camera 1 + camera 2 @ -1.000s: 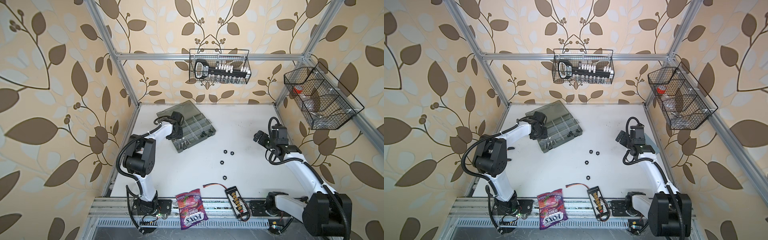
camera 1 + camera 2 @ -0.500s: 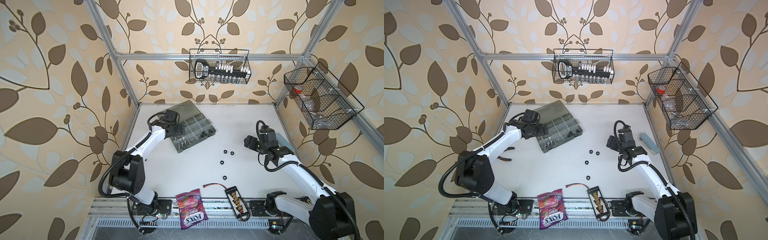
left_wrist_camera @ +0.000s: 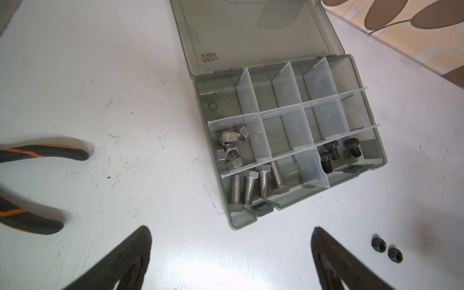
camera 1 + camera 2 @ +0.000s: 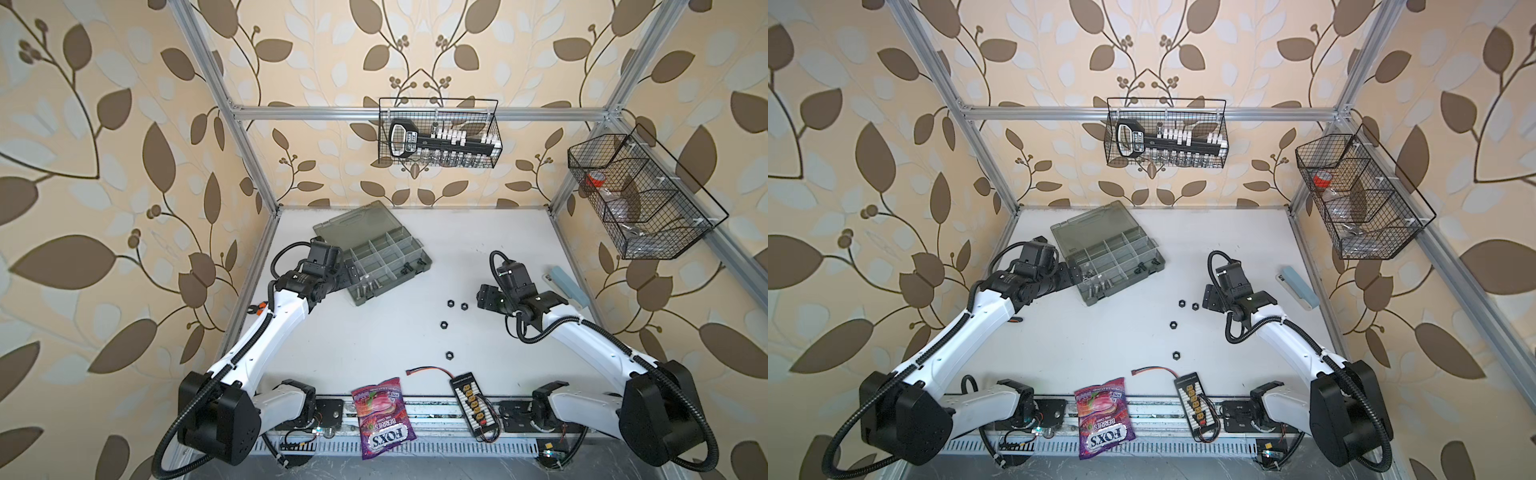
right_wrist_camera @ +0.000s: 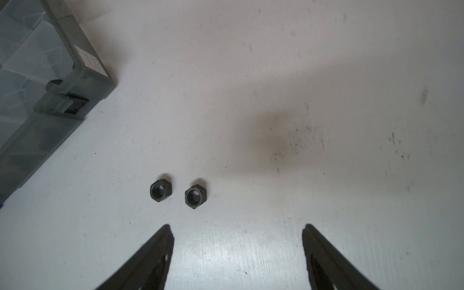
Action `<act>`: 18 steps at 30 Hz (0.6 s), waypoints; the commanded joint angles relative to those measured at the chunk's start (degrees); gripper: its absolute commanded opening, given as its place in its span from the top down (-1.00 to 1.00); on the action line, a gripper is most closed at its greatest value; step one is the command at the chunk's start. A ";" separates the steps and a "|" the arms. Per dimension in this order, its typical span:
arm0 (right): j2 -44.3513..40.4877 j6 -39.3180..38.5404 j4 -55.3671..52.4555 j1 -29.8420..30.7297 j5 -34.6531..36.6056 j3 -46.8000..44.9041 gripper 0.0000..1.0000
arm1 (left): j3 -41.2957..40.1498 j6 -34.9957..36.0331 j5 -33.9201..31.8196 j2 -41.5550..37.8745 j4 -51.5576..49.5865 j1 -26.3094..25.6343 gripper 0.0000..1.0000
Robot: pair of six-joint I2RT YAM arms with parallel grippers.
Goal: Sort the screws and nuts into containers
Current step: Pick up the nut from the center of the table.
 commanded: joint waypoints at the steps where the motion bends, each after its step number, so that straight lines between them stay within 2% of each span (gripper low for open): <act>1: 1.19 -0.19 -1.68 0.46 0.95 0.55 -0.60 | -1.26 -2.27 -5.13 -3.59 0.74 0.55 -0.98; 11: 6.55 -1.74 -2.63 1.41 1.12 3.28 -0.59 | -7.08 -4.14 -10.81 -11.46 0.81 0.55 -0.98; 18: 10.09 -2.68 -3.42 1.58 0.80 5.55 -0.50 | -11.85 -6.11 -14.78 -17.20 0.58 0.57 -0.98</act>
